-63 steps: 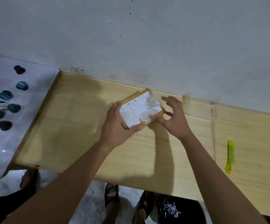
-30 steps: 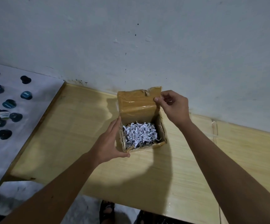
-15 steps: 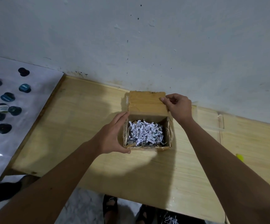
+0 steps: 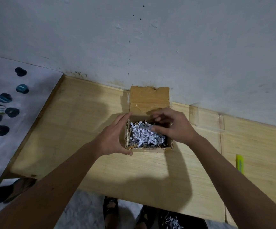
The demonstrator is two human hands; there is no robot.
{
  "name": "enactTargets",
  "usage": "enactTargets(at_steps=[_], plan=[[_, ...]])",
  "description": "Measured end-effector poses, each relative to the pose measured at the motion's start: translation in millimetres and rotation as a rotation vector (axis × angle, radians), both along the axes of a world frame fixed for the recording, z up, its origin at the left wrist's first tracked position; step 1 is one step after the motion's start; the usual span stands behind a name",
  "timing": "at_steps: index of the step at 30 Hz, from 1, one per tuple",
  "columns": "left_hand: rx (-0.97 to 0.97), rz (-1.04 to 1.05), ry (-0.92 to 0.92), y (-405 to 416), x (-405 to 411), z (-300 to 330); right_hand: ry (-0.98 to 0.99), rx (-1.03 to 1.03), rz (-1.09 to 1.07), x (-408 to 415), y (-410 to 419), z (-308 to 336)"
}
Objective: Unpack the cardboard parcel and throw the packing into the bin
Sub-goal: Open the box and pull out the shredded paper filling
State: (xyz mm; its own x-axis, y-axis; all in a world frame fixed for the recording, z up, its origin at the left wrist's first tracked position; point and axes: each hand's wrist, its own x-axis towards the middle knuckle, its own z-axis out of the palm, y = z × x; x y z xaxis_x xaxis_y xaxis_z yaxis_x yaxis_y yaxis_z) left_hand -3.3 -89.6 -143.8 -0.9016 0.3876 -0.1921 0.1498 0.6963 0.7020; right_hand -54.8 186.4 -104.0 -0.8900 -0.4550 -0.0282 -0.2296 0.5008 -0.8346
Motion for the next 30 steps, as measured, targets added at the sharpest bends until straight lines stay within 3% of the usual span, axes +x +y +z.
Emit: enactTargets(at_steps=[3,12,24,30], plan=[[0.026,0.006,0.001,-1,1,-2,-0.021,0.233,0.131,1,-1,-14],[0.115,0.019,-0.014,-2,2,-8,0.249,0.799,0.423,-2,-15,-33],[0.130,0.006,-0.007,-4,3,-9,0.292,1.026,0.395,1,-39,-34],[0.133,0.009,-0.009,-4,3,-7,0.297,1.009,0.371,5,-42,-31]])
